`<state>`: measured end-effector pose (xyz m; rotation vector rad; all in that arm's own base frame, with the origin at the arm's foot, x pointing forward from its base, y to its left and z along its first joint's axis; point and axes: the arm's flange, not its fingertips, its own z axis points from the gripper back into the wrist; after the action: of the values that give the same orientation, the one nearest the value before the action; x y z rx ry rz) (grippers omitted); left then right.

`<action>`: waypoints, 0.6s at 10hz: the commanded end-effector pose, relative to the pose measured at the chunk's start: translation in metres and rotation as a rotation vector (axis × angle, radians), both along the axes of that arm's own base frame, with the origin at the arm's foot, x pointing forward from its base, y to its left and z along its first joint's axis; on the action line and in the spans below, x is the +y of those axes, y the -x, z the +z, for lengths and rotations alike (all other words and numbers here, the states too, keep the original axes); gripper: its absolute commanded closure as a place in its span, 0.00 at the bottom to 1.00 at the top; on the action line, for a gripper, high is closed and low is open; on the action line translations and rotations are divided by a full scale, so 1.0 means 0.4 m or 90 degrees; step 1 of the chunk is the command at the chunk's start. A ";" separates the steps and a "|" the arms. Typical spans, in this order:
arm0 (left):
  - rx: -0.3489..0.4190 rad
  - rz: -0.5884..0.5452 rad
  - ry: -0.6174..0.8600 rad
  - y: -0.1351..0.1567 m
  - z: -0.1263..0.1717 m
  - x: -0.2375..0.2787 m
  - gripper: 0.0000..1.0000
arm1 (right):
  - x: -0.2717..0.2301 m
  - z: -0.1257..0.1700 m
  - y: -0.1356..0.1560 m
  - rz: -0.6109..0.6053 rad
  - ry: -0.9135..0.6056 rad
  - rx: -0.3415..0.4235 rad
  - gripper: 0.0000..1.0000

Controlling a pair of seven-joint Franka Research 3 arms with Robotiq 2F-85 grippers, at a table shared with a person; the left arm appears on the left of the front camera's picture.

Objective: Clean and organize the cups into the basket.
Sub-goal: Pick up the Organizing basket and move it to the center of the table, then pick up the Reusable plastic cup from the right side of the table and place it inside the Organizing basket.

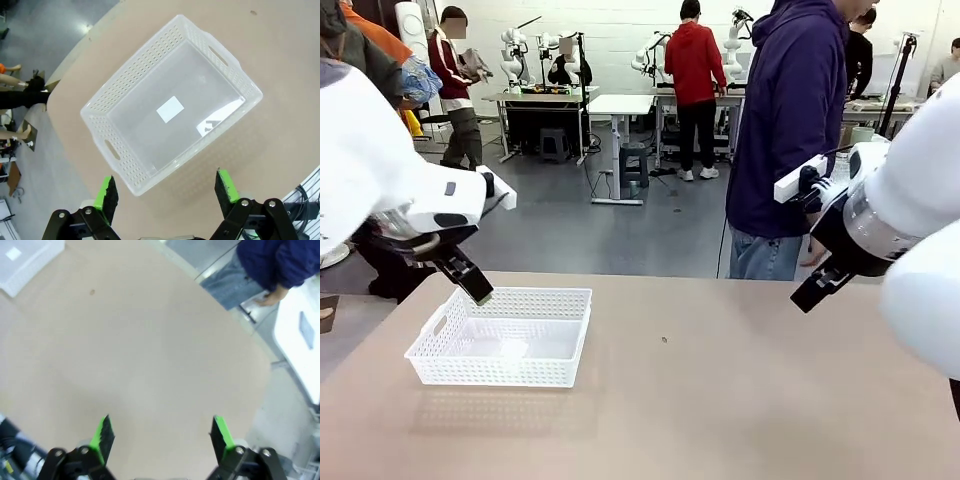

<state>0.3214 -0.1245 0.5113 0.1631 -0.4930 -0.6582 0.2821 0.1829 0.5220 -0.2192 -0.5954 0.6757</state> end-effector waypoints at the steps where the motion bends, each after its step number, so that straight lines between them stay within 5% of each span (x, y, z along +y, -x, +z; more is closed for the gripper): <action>1: 0.014 -0.001 -0.001 -0.029 -0.040 -0.006 0.00 | -0.099 -0.182 0.176 -0.061 0.073 -0.063 0.00; 2: 0.014 -0.001 -0.001 -0.029 -0.040 -0.006 0.00 | 0.000 0.000 0.000 0.000 0.000 0.000 0.00; 5: 0.014 -0.001 -0.003 -0.011 -0.022 -0.004 0.00 | 0.002 0.019 0.033 -0.016 0.020 -0.016 0.00; 6: 0.107 0.011 0.168 -0.049 -0.015 0.054 0.00 | -0.049 0.020 0.000 0.019 -0.142 0.033 0.00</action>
<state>0.3325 -0.1210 0.4972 0.0682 -0.4470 -0.6305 0.2774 0.1776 0.5301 -0.1746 -0.6063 0.6370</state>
